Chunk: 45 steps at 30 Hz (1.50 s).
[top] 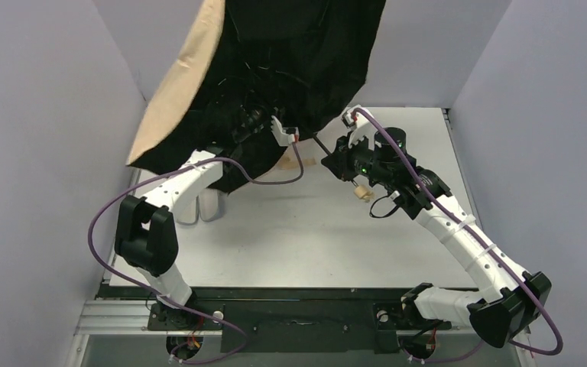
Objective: Open the umbrella
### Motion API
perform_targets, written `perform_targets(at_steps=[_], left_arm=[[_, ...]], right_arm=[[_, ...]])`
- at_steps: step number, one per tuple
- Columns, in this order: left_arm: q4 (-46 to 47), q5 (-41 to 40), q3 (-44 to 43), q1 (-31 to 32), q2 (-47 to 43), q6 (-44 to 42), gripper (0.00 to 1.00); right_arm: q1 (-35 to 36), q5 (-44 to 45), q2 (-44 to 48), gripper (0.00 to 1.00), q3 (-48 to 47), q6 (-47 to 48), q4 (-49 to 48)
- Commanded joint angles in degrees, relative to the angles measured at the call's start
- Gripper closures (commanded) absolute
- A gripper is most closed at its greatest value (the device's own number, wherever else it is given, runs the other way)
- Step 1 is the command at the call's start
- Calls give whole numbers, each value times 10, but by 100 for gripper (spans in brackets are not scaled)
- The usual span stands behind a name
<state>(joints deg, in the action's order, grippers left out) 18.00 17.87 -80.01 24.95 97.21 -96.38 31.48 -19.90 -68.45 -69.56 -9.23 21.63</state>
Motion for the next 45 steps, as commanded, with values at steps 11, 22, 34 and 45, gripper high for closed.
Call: perform_targets(at_steps=[11, 22, 34, 45], left_arm=[[82, -196, -88, -136, 41, -12, 86], [204, -21, -14, -130, -7, -12, 100], [236, 75, 24, -58, -60, 14, 100], [209, 97, 57, -39, -99, 17, 100]], right_arm=[[4, -53, 75, 100, 13, 41, 113], [5, -79, 70, 100, -11, 39, 81], [4, -59, 22, 68, -26, 62, 74], [5, -39, 3, 69, -31, 38, 61]])
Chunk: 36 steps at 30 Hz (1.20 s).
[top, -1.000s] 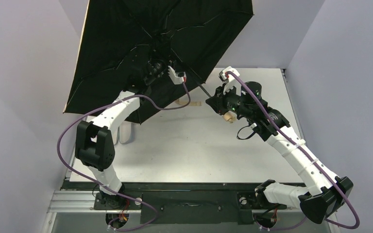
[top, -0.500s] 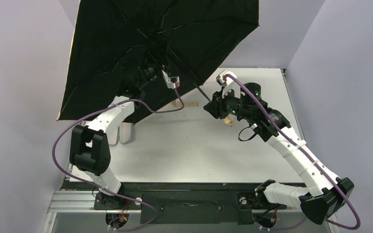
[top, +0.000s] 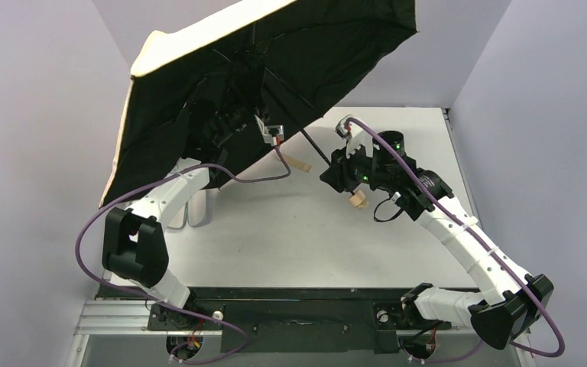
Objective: Open the umbrella
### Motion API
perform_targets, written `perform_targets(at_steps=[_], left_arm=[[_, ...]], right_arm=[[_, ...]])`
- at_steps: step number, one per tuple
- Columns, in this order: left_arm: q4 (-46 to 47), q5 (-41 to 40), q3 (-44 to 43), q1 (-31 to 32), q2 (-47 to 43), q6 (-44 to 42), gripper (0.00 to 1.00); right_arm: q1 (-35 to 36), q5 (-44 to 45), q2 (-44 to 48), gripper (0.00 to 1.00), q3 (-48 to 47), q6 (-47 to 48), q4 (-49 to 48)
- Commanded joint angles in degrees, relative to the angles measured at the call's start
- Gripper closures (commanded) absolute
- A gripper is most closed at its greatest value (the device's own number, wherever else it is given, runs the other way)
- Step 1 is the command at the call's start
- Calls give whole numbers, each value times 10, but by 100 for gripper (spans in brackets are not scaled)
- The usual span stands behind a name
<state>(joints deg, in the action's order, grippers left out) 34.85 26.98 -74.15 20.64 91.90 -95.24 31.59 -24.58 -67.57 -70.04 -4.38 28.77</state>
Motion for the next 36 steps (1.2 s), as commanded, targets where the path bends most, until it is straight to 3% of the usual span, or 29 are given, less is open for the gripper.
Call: perform_targets(at_steps=[1, 3, 7, 9, 10, 12, 16, 21, 27, 36], left_arm=[[37, 6, 0, 4, -48, 6, 100], [31, 8, 2, 6, -52, 5, 100], [32, 11, 2, 10, -54, 6, 100], [35, 11, 1, 11, -55, 6, 100], [35, 10, 1, 11, -55, 5, 100], [32, 4, 2, 10, -55, 6, 100], [21, -10, 19, 7, -59, 6, 99], [-6, 18, 55, 4, -86, 13, 82], [-46, 47, 82, 5, -110, 11, 73], [-121, 76, 126, 22, -147, -6, 57]], right_arm=[[3, 13, -8, 53, -26, -15, -16], [3, 16, -14, 46, -27, -26, -24], [4, 14, -32, 53, -35, -40, -30], [3, 10, -40, 65, -37, -45, -31], [3, 7, -43, 80, -37, -46, -30], [3, -6, -42, 99, -36, -43, -28], [2, -43, -34, 100, -39, -51, -39], [-3, -86, -22, 100, -38, -92, -79], [-22, -115, -19, 100, -21, -154, -131], [-31, -120, -18, 100, -12, -173, -154]])
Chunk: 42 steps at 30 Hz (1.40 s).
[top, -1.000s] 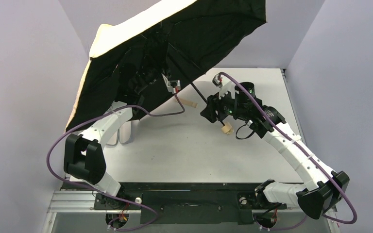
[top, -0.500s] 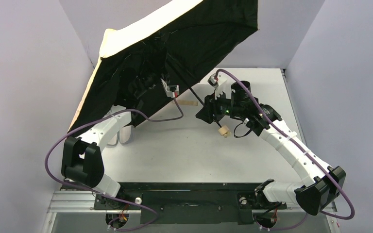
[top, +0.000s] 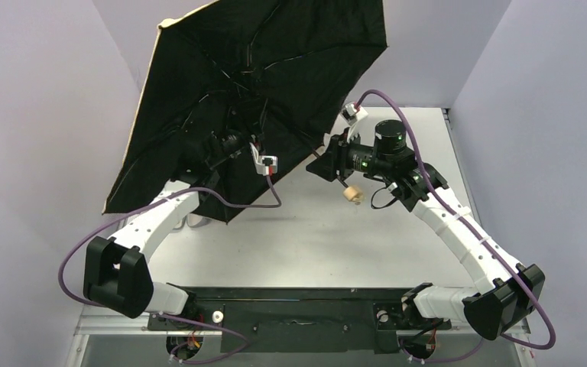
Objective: Open the umbrella
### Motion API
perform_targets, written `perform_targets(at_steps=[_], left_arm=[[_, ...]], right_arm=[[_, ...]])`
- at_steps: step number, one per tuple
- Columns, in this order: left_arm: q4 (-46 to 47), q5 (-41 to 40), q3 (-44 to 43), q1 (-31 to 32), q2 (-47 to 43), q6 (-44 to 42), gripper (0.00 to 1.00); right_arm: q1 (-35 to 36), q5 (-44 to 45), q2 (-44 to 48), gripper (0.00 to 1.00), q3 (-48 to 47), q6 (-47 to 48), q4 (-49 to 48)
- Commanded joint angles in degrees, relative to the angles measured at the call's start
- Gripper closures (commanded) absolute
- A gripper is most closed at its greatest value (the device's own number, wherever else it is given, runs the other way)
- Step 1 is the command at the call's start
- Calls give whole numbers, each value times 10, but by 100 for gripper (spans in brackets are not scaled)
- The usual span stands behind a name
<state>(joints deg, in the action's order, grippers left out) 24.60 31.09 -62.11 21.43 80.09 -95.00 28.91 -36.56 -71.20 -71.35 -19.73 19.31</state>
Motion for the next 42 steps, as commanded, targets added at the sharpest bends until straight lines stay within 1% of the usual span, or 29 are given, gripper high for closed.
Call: perform_targets(at_steps=[1, 8, 12, 16, 17, 20, 22, 23, 24, 25, 26, 27, 28, 30, 32, 34, 39, 41, 42], left_arm=[[-23, 33, 6, 16, -29, -9, 57], [-66, 2, -6, 31, -18, 2, 62], [-75, -15, 2, 40, -13, 37, 65], [-61, -26, 19, 41, -10, 101, 66], [-49, -33, 23, 40, -12, 133, 65], [-56, -38, 35, 35, -26, 166, 61], [-67, -36, 41, 34, -48, 184, 53], [-86, -35, 39, 35, -67, 212, 46], [-105, -35, 33, 38, -77, 220, 43], [-159, -37, 13, 39, -92, 246, 39], [-215, -37, 1, 40, -105, 274, 37], [-250, -37, -22, 40, -109, 287, 34], [-315, -36, -32, 41, -117, 300, 33], [-395, -35, -50, 41, -123, 294, 31], [-437, -40, -48, 41, -128, 290, 31], [-448, -53, -39, 41, -124, 297, 30], [-414, -76, -26, 51, -101, 320, 29], [-393, -102, -24, 69, -86, 317, 34], [-385, -116, -26, 75, -75, 312, 38]], right_arm=[[-4, -2, 19, 100, 2, -19, -60], [-4, -13, 21, 100, 3, -15, -64], [-3, -14, 20, 100, 5, -9, -63], [-13, -11, 12, 100, -4, 32, -14], [-17, -11, 11, 100, -5, 39, -10], [-25, 12, 9, 100, -10, 57, 18], [-26, 22, 9, 100, -13, 78, 37], [-26, 24, 8, 100, -13, 88, 42], [-26, 26, 8, 100, -14, 91, 49], [-27, 27, 8, 100, -15, 95, 51], [-27, 26, 8, 100, -15, 97, 53], [-26, 25, 6, 100, -15, 98, 53], [-27, 24, 5, 100, -17, 99, 53], [-26, 23, 3, 100, -19, 101, 53], [-27, 21, 1, 100, -22, 102, 54], [-27, 19, 1, 100, -22, 103, 55], [-25, 15, 2, 100, -24, 105, 60], [-25, 15, 2, 100, -24, 106, 63], [-25, 15, 3, 100, -24, 107, 65]])
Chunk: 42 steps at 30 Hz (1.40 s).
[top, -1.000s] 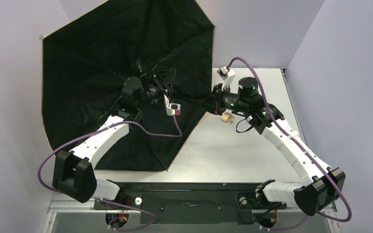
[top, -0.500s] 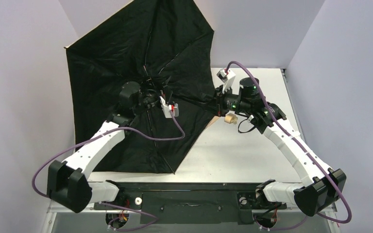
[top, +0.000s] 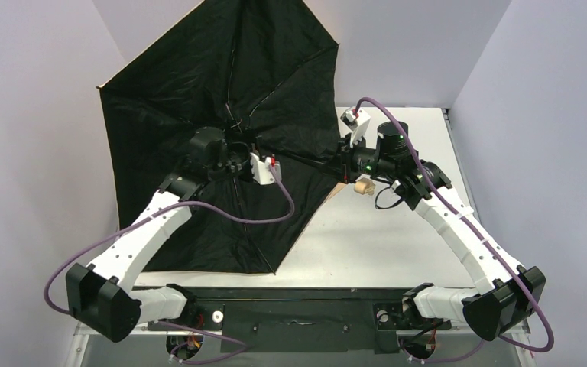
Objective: Open the umbrella
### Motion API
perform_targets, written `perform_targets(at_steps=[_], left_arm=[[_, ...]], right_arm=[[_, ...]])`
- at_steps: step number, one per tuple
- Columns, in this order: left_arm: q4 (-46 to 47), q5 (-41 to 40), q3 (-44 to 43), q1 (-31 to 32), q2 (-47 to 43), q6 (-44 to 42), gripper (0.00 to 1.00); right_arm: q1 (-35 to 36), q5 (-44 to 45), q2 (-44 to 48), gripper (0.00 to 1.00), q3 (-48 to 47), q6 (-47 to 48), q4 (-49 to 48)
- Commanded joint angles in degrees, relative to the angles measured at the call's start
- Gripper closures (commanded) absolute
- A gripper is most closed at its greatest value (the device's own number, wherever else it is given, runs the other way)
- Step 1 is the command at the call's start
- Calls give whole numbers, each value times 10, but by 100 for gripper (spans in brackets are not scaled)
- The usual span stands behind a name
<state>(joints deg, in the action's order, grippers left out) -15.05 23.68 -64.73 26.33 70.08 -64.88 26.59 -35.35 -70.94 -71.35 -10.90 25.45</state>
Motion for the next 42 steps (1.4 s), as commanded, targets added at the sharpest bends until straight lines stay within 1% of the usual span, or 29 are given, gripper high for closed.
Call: perform_targets(at_steps=[1, 2, 7, 9, 11, 13, 19, 22, 24, 26, 27, 28, 30, 32, 36, 37, 39, 42], left_arm=[[15, -47, -1, 36, 31, 10, 41], [28, -63, -2, 40, 44, 10, 44], [80, -98, 2, 50, 83, 4, 54], [99, -117, 3, 48, 98, -3, 59], [110, -126, 2, 39, 116, -10, 69], [116, -134, 3, 24, 126, -18, 75], [140, -143, 14, -39, 154, -51, 77], [169, -144, 11, -67, 169, -61, 78], [179, -144, 0, -76, 178, -62, 84], [196, -137, -9, -77, 180, -63, 96], [209, -135, -13, -77, 177, -65, 99], [220, -129, -15, -74, 174, -72, 100], [268, -122, -18, -59, 157, -91, 100], [284, -108, -33, -43, 144, -117, 100], [321, -77, -64, -20, 133, -177, 100], [328, -72, -67, -17, 133, -188, 100], [351, -58, -77, -15, 137, -222, 100], [371, -38, -92, -15, 140, -276, 100]], right_arm=[[-2, 2, 1, 100, -24, 21, 6], [-2, 2, 2, 100, -24, 23, 8], [-1, 4, 7, 100, -27, 36, 26], [-1, 5, 9, 100, -28, 40, 33], [-1, 7, 12, 100, -28, 47, 41], [-3, 9, 14, 100, -29, 53, 48], [-10, 8, 21, 100, -30, 71, 83], [-13, 7, 22, 100, -30, 77, 96], [-13, 9, 23, 100, -29, 82, 102], [-13, 9, 22, 100, -30, 87, 107], [-13, 7, 22, 100, -32, 89, 108], [-13, 3, 19, 100, -34, 92, 111], [-13, -5, 12, 100, -47, 88, 115], [-13, -9, 3, 100, -60, 80, 119], [-9, -1, -22, 88, -94, 81, 141], [-8, 2, -31, 84, -99, 86, 156], [-5, 8, -45, 79, -117, 101, 187], [-2, 13, -64, 74, -146, 149, 236]])
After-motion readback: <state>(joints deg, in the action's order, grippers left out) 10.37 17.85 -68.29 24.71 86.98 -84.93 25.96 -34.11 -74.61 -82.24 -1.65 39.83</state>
